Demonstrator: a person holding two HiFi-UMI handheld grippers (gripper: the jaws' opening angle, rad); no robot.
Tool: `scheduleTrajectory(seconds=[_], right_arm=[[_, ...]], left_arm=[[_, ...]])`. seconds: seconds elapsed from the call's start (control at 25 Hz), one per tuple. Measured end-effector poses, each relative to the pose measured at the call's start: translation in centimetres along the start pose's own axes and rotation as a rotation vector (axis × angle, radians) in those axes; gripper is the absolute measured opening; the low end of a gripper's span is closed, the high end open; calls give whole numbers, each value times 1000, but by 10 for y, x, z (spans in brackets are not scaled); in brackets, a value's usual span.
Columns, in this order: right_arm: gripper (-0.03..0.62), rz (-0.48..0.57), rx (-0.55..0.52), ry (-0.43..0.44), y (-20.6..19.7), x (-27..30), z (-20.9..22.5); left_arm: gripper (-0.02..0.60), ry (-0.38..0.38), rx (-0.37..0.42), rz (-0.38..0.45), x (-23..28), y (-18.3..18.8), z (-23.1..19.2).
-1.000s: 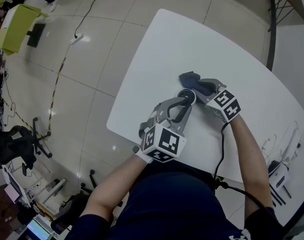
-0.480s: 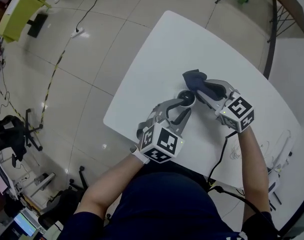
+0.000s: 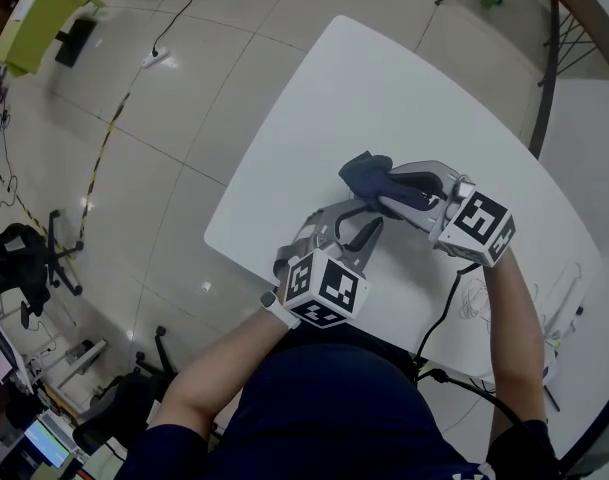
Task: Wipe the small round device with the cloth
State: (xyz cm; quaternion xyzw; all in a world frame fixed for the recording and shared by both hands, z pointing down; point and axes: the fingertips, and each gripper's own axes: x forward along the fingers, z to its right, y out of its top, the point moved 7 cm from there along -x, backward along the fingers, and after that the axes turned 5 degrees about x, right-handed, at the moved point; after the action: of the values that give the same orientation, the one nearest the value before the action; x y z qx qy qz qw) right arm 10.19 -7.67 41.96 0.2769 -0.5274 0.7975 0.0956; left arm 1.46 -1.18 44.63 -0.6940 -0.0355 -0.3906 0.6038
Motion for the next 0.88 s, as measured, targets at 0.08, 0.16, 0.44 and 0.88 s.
scheduleTrajectory(seconds=[0.08, 0.16, 0.44, 0.88], right_arm=[[110, 22, 26, -15, -1, 0, 9], [110, 46, 68, -28, -5, 1, 19], [109, 117, 346, -23, -39, 11, 58], [106, -126, 250, -137, -90, 42, 73]], left_arm=[[109, 2, 1, -1, 0, 0, 1], [109, 6, 2, 1, 1, 0, 3], [98, 20, -8, 19, 1, -1, 4], [95, 32, -25, 40, 0, -3, 4]])
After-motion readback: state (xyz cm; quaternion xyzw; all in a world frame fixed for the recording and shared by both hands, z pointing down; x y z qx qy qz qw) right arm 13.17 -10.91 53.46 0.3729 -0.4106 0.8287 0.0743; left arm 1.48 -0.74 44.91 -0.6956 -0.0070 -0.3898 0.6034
